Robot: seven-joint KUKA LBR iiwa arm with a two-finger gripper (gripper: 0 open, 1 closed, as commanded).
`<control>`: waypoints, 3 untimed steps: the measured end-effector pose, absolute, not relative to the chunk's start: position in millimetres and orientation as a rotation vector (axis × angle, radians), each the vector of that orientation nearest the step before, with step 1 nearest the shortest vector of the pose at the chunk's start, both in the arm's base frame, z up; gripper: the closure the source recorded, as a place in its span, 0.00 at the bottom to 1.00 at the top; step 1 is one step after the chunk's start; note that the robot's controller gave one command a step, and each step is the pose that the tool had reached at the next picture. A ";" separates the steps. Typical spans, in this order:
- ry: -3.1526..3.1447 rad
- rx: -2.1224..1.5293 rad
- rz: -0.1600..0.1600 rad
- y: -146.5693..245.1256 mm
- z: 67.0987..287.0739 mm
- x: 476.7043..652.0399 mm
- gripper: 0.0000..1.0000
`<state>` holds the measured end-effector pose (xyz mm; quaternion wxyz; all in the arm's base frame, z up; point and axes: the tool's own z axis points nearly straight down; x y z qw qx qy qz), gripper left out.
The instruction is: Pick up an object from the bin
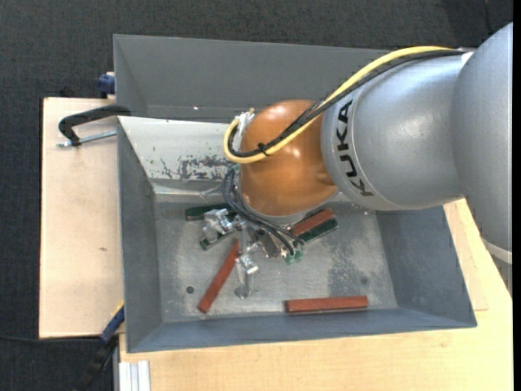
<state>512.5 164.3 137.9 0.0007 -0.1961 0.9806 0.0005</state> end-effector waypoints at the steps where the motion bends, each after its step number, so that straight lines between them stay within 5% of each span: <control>1: 2.975 -0.962 0.005 150.9 74.3 532.6 1.00; 2: 2.984 -0.965 0.003 149.4 71.4 530.3 0.00; 3: 2.986 -0.965 0.003 149.2 70.9 529.9 1.00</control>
Offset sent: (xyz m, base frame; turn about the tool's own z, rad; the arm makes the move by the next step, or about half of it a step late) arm 0.0000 0.0000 0.0000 0.0000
